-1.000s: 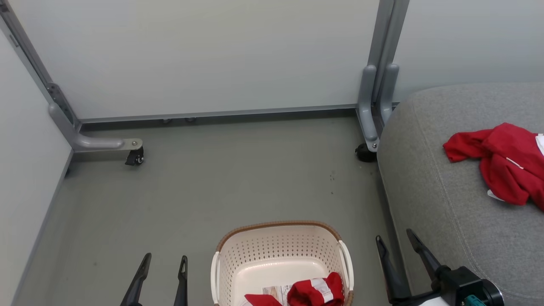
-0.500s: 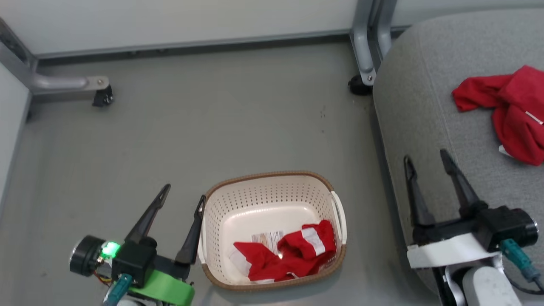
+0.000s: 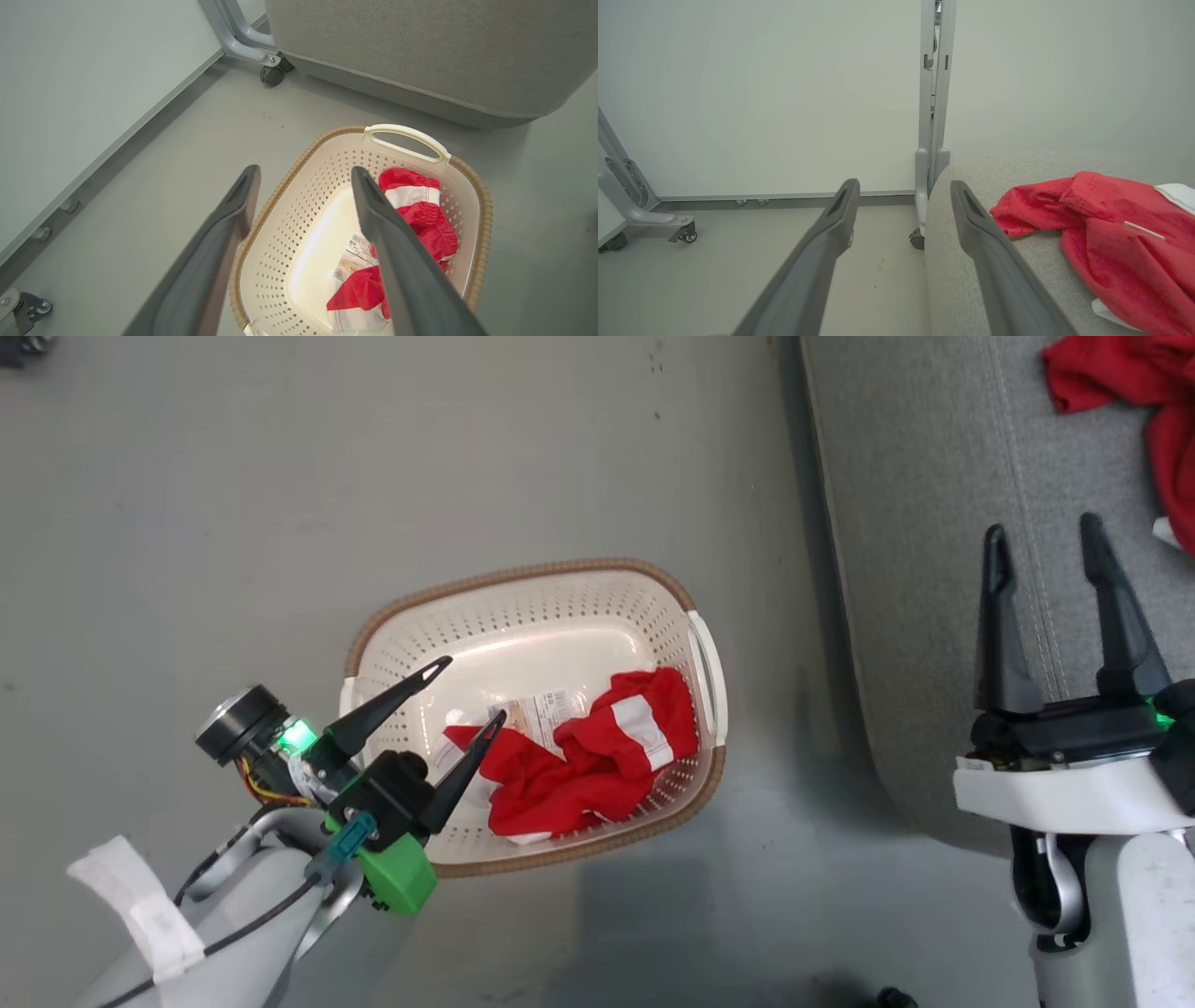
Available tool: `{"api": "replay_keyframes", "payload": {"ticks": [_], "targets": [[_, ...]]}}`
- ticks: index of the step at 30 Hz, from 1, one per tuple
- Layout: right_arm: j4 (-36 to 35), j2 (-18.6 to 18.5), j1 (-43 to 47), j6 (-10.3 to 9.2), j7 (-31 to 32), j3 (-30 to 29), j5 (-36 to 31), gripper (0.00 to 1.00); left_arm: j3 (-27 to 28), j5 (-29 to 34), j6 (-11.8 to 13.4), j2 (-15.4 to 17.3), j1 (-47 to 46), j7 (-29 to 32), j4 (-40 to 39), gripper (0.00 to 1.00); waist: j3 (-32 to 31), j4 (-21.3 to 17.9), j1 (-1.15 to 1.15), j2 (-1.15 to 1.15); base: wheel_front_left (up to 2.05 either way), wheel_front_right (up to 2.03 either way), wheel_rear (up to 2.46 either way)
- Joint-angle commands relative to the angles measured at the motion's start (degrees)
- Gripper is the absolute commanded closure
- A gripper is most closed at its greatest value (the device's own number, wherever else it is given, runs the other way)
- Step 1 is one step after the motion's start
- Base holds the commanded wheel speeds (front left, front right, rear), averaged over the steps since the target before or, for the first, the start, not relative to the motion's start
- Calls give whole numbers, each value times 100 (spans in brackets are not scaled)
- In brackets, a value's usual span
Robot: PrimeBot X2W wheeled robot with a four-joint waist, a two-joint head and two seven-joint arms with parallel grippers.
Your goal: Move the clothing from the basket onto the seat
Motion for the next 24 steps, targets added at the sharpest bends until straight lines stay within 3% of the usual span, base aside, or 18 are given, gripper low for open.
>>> {"api": "replay_keyframes", "payload": {"ticks": [1, 10, 17, 24], "targets": [[-156, -2, -159, -7, -18, -137, 154, 0, -395, -50, -14, 111, -533, -5, 264, 0, 1142, -655, -2, 0, 0, 0, 0], [-677, 1, -373, -7, -18, -783, 540, 0, -1948, -367, -14, 103, -2040, -4, 1253, 0, 2106, -835, -2, 0, 0, 0, 0], [-923, 1, -556, -7, -18, -822, 633, 0, -3001, -761, -14, -52, -2850, -4, 2171, 0, 2646, -890, -2, 0, 0, 0, 0], [-1042, 0, -521, -8, -18, -742, 556, 0, -3269, -743, -14, -320, -3128, -5, 2743, 0, 2820, -911, -2, 0, 0, 0, 0]]}}
